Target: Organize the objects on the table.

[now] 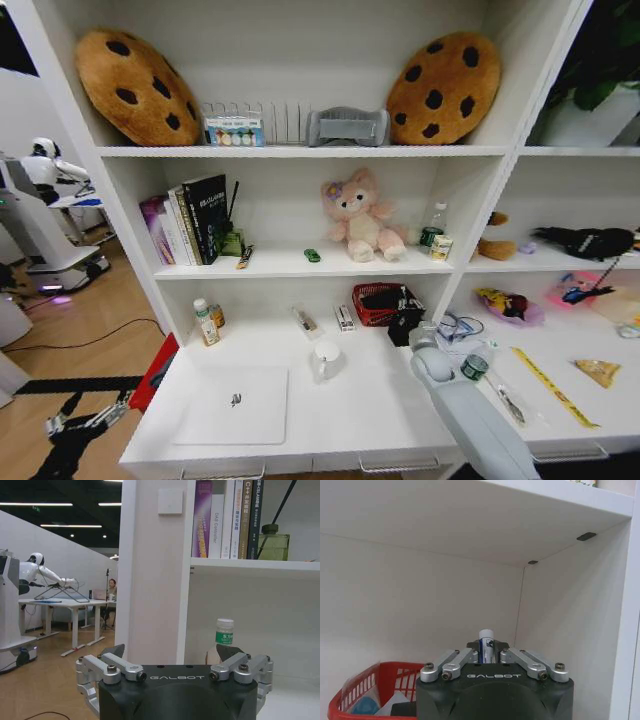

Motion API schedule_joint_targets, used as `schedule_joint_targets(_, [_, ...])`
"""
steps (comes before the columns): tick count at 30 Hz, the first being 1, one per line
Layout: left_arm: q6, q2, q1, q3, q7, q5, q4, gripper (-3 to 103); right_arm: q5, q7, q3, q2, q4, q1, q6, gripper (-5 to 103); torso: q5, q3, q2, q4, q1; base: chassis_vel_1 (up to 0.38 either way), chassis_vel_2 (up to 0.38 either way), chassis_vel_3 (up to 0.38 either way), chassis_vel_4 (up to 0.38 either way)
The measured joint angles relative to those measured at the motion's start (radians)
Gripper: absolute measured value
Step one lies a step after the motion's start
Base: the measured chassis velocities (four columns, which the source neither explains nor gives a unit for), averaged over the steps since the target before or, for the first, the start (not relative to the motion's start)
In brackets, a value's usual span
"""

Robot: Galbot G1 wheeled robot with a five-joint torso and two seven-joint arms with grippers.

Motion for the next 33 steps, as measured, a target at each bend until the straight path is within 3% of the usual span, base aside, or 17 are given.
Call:
schedule_joint_targets(4, [0.000,0.000,0.000,0.000,0.000,0.000,0.000,100,0.009,0.006,0.008,-0.017,0.046,-0.035,-0.008,37,0.0000,0.000,0.000,0.0000,0.000,0.000,0.000,0.000,0.000])
schedule_joint_targets(8, [0.000,0.000,0.000,0.000,0.000,0.000,0.000,100,0.014,0.011,0.011,-0.029,0.079,-0.055,-0.016,41,0.0001,0.000,0.000,0.0000,0.000,0.000,0.000,0.000,0.000])
schedule_joint_targets(11, [0.000,0.000,0.000,0.000,0.000,0.000,0.000,100,0.029,0.022,0.022,-0.051,0.162,-0.105,-0.033,58,-0.0001,0.000,0.000,0.0000,0.000,0.000,0.000,0.000,0.000])
schedule_joint_targets(12, [0.000,0.000,0.000,0.000,0.000,0.000,0.000,100,0.029,0.022,0.022,-0.051,0.162,-0.105,-0.033,58,-0.0001,0.000,0.000,0.0000,0.000,0.000,0.000,0.000,0.000])
schedule_joint_targets(14, [0.000,0.000,0.000,0.000,0.000,0.000,0.000,100,0.034,0.027,0.033,-0.064,0.221,-0.144,-0.041,63,0.0000,0.000,0.000,0.0000,0.000,0.000,0.000,0.000,0.000])
schedule_joint_targets(17, [0.000,0.000,0.000,0.000,0.000,0.000,0.000,100,0.041,0.051,0.072,-0.082,0.369,-0.258,-0.057,80,-0.0002,0.000,0.000,0.0001,0.000,0.000,0.000,0.000,0.000])
schedule_joint_targets(18, [0.000,0.000,0.000,0.000,0.000,0.000,0.000,100,0.041,0.051,0.072,-0.082,0.369,-0.258,-0.057,80,-0.0002,0.000,0.000,0.0001,0.000,0.000,0.000,0.000,0.000])
schedule_joint_targets(19, [0.000,0.000,0.000,0.000,0.000,0.000,0.000,100,0.043,0.064,0.105,-0.084,0.445,-0.338,-0.076,90,0.0000,0.000,0.000,0.0002,0.000,0.000,0.000,0.000,0.000])
schedule_joint_targets(27, [0.000,0.000,0.000,0.000,0.000,0.000,0.000,100,0.024,0.063,0.251,-0.043,0.662,-0.625,-0.102,100,-0.0001,0.000,0.000,-0.0002,0.000,0.000,0.000,0.000,0.000])
schedule_joint_targets(30, [0.000,0.000,0.000,0.000,0.000,0.000,0.000,100,-0.017,0.042,0.316,0.009,0.744,-0.774,-0.083,100,-0.0001,0.000,0.000,-0.0002,0.000,0.000,0.000,0.000,0.000])
schedule_joint_targets(33, [0.000,0.000,0.000,0.000,0.000,0.000,0.000,100,-0.040,0.031,0.345,0.058,0.753,-0.829,-0.062,100,-0.0002,0.000,0.000,0.0000,0.000,0.000,0.000,0.000,0.000])
